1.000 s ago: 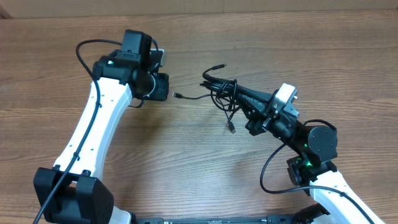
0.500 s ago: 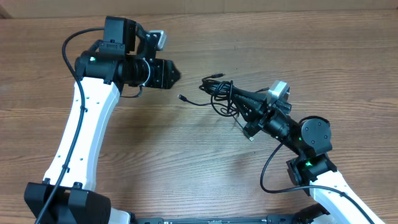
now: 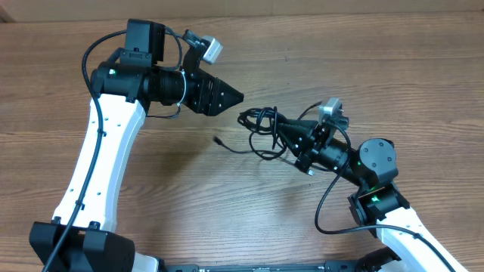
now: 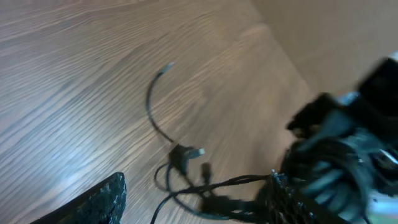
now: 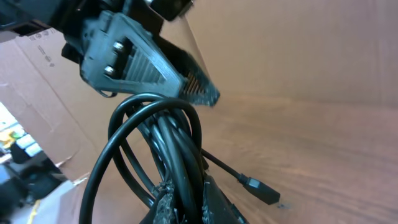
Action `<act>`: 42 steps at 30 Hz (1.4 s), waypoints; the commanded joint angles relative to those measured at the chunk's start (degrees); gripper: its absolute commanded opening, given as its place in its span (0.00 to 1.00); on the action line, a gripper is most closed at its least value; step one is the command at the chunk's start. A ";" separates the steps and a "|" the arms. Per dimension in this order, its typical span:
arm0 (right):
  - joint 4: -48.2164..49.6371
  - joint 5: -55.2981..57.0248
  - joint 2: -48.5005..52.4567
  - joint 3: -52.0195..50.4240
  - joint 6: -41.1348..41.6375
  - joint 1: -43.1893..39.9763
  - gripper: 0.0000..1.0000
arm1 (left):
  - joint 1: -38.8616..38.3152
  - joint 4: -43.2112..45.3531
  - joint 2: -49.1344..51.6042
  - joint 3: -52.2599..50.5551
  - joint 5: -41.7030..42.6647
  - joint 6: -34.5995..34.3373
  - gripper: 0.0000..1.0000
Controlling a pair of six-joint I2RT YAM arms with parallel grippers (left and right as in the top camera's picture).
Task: Untangle cables
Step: 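Move the open left gripper rightward onto the bundle and grasp it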
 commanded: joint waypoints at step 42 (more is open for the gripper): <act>0.02 24.87 -0.79 0.48 2.58 -0.11 0.07 | -15.23 5.95 -1.14 1.49 -11.39 3.72 1.00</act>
